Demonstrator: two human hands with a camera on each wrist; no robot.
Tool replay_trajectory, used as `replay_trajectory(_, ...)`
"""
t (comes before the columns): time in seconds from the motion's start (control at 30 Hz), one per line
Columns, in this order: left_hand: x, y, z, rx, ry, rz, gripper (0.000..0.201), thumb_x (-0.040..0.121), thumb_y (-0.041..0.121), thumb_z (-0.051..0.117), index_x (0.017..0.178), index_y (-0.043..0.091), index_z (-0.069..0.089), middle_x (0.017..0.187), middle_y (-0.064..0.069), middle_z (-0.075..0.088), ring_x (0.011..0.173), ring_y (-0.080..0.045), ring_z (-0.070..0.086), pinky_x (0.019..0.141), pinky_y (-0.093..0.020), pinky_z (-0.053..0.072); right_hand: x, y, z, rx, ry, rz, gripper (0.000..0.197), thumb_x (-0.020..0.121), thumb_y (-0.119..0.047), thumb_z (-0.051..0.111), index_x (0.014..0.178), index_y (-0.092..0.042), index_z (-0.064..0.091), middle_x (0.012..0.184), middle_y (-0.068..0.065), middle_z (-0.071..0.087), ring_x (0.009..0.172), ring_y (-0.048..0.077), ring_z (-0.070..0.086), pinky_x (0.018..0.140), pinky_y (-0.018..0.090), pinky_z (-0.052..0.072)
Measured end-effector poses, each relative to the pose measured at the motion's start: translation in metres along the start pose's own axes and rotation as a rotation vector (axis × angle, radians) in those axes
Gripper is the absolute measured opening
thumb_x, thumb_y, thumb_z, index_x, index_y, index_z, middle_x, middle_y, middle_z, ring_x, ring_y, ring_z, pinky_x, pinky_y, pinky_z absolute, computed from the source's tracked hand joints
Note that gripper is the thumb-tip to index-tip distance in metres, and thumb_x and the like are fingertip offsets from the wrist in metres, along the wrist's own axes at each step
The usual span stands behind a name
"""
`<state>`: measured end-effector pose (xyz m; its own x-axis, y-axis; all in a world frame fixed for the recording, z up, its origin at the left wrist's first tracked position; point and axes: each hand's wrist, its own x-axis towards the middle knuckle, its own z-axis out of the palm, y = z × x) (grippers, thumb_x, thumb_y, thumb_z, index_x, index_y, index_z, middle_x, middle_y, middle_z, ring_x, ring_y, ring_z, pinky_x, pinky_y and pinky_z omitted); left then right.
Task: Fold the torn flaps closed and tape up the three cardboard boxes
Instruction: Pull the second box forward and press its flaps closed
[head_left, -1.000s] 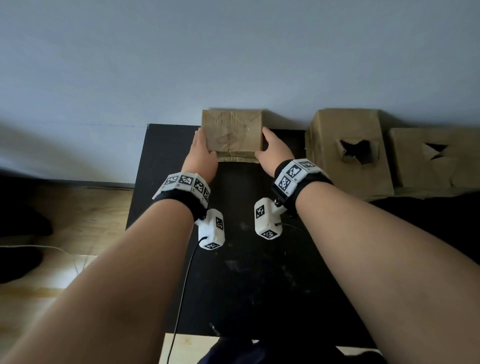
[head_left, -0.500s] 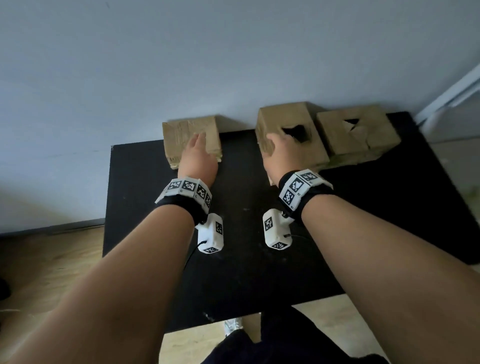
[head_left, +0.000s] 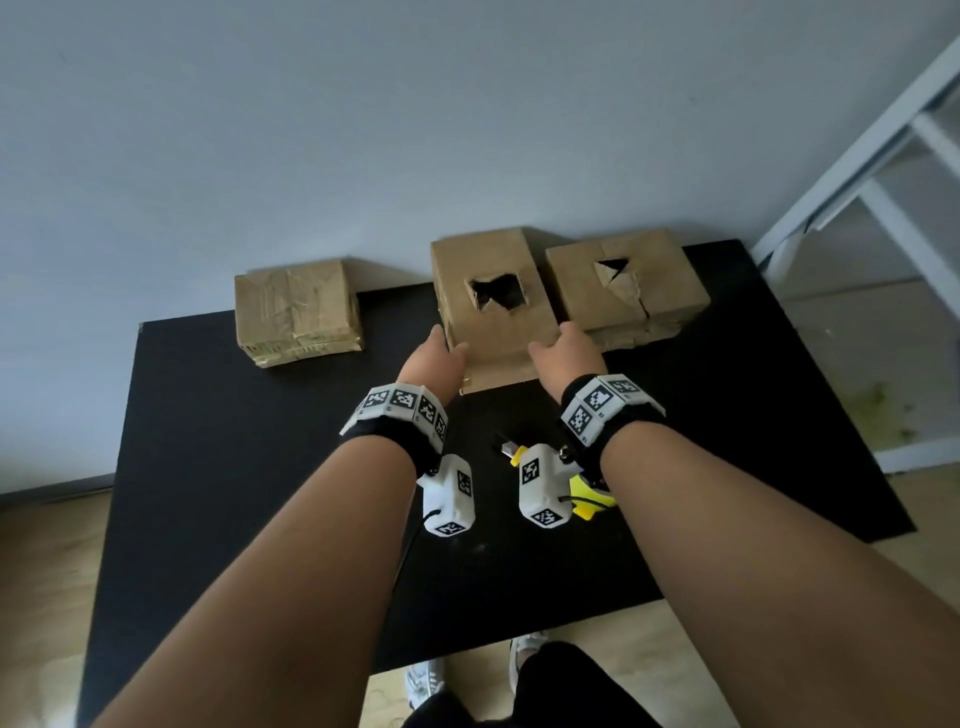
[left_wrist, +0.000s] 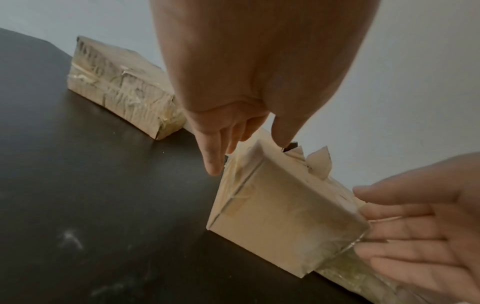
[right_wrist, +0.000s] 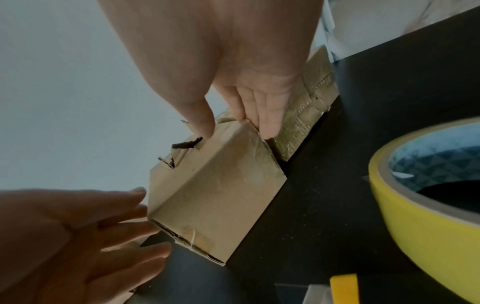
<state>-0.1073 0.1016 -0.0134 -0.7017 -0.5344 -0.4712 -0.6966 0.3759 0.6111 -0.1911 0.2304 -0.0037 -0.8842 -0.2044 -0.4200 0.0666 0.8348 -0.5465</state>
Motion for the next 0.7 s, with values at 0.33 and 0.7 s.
replay_trajectory(0.33, -0.006, -0.006, 0.009, -0.147, 0.145, -0.035, 0.046, 0.094, 0.011, 0.051, 0.139, 0.011, 0.044, 0.126, -0.008, 0.059, 0.107, -0.020, 0.057, 0.083, -0.026, 0.041, 0.008, 0.004, -0.002, -0.038, -0.119, -0.171, 0.054, 0.098, -0.033, 0.054, 0.141, -0.004, 0.040, 0.143, 0.013, 0.036, 0.120, 0.030, 0.052, 0.092, 0.036, 0.045)
replay_trajectory(0.7, -0.054, -0.039, 0.004, -0.330, 0.197, -0.061, 0.046, 0.086, 0.006, 0.059, 0.131, 0.011, 0.054, 0.118, -0.006, 0.065, 0.100, -0.022, 0.064, 0.087, -0.037, 0.055, -0.029, 0.010, -0.005, 0.098, -0.092, -0.212, 0.066, 0.087, -0.040, 0.069, 0.139, -0.010, 0.041, 0.138, 0.008, 0.049, 0.118, 0.023, 0.054, 0.087, 0.028, 0.041)
